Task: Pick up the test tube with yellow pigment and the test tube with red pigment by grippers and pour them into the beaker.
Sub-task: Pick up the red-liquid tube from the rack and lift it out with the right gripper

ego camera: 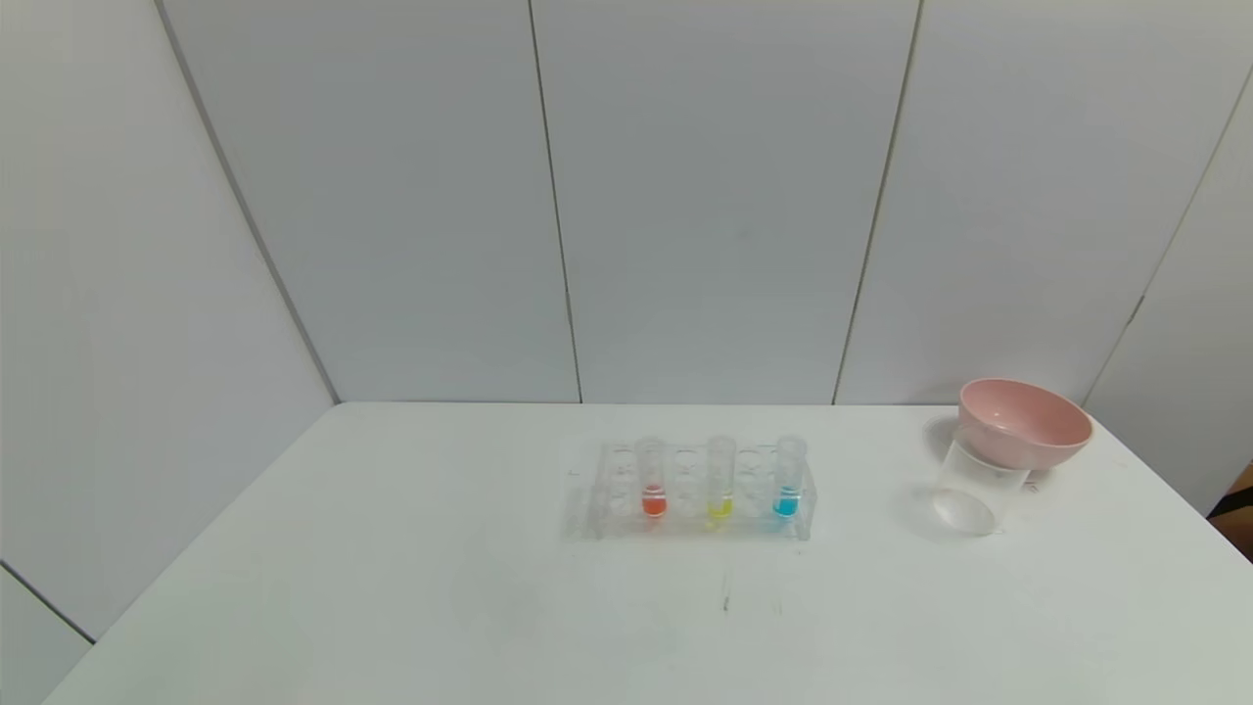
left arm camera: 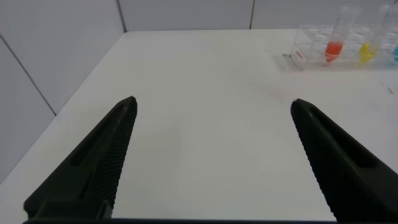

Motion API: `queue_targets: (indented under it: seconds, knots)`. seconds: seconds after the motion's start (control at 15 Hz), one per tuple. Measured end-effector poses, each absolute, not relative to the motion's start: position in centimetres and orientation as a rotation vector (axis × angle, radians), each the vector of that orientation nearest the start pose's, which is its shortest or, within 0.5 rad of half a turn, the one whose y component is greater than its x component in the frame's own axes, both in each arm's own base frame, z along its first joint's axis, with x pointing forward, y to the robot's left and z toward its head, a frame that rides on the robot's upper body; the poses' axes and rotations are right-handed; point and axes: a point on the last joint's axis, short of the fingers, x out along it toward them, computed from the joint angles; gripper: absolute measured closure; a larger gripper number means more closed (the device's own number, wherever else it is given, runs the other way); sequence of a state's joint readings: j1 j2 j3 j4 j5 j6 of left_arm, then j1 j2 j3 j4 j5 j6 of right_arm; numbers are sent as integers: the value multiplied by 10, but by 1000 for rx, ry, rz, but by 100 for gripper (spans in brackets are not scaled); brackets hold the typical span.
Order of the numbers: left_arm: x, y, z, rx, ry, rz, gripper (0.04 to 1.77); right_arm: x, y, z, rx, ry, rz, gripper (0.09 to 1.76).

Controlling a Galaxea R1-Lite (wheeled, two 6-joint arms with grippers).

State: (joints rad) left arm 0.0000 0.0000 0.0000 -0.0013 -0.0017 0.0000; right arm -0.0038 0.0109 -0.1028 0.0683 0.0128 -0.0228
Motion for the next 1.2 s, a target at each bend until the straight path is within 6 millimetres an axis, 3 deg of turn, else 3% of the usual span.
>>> queue_targets:
  seconds: [0.13, 0.33, 0.47, 0.67, 0.8, 0.93, 1.2]
  knots:
    - [-23, 0, 76, 0, -1, -2, 5, -35, 0, 125, -22, -43, 10, 14]
    - [-23, 0, 76, 0, -1, -2, 5, -27, 0, 190, 6, -56, 21, 14]
    - [-23, 0, 76, 0, -1, -2, 5, -4, 0, 232, 41, -52, 24, 14]
    - [-23, 0, 76, 0, -1, -2, 5, 51, 1, 277, 83, -46, 31, 14]
    - [-23, 0, 76, 0, -1, -1, 5, 90, 8, 289, 135, -16, 66, 14]
    - [-23, 0, 76, 0, -1, -2, 5, 118, 23, 288, 188, 43, 92, 14]
    - [-23, 0, 76, 0, -1, -2, 5, 143, 82, 274, 242, 111, 138, 14]
